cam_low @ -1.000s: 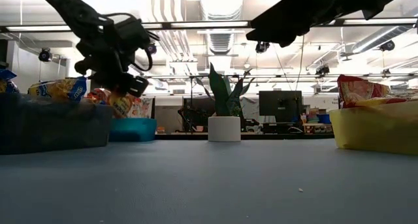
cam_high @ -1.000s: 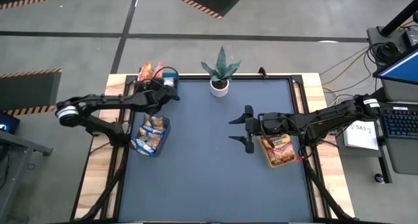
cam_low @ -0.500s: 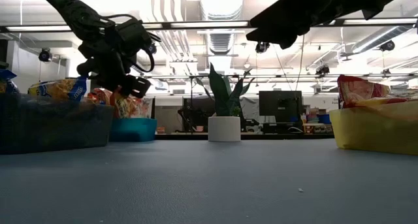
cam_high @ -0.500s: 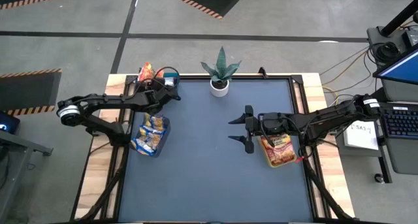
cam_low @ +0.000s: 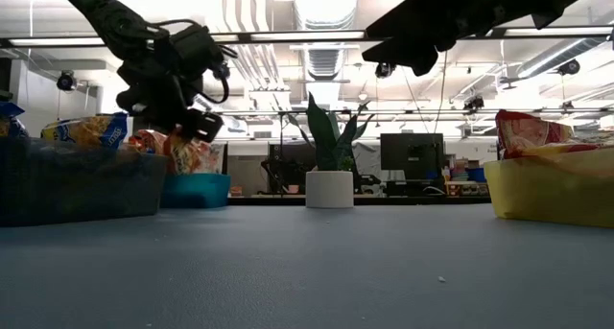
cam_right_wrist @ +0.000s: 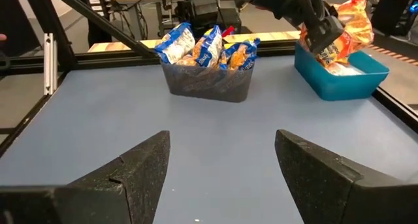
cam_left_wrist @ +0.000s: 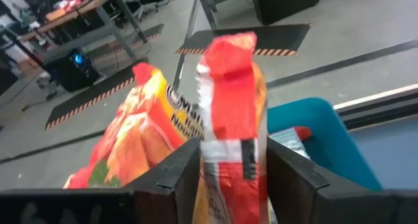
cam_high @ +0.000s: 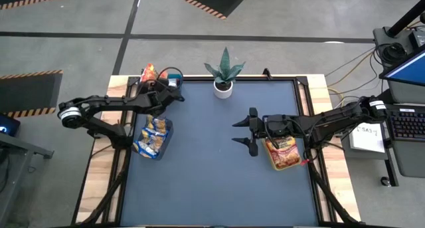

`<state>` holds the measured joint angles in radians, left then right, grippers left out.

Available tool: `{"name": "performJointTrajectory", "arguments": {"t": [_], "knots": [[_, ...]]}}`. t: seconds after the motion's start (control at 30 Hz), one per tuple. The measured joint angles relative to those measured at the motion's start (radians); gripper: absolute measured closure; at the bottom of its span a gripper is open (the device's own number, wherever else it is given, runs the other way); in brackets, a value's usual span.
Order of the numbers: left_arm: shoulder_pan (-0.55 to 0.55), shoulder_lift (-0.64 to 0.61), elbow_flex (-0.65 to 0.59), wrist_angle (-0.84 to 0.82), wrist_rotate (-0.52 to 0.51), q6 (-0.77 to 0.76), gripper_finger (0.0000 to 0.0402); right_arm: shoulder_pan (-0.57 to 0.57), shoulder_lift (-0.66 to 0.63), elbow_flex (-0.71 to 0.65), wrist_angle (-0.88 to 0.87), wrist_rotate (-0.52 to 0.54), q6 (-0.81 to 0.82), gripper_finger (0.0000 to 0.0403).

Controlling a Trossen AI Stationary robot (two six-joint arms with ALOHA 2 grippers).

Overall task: Sort Maruchan noodles
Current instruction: Put the orange noodle pack into the blue bin

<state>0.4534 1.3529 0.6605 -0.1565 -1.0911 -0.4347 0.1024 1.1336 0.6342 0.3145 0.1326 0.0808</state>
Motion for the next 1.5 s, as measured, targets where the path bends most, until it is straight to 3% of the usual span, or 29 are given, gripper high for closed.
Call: {"name": "performJointTrajectory", "arguments": {"t": [0.37, 1.07, 1.3, 1.5], "knots": [[0.083, 0.002, 0.096, 0.07, -0.037, 0.21, 0.0237, 0.0, 0.0, 0.0, 0.0, 0.0, 0.017, 0.0138], [0.14, 0.004, 0.103, 0.016, 0.028, 0.231, 0.0239, 0.009, 0.0, -0.001, -0.054, 0.0, 0.035, 0.0144], [0.14, 0.004, 0.103, 0.014, 0.03, 0.241, 0.0285, 0.009, 0.0, -0.001, -0.052, 0.0, 0.034, 0.0142], [0.14, 0.004, 0.103, 0.014, 0.031, 0.243, 0.0368, 0.009, 0.0, -0.001, -0.052, 0.0, 0.034, 0.0147]]}}
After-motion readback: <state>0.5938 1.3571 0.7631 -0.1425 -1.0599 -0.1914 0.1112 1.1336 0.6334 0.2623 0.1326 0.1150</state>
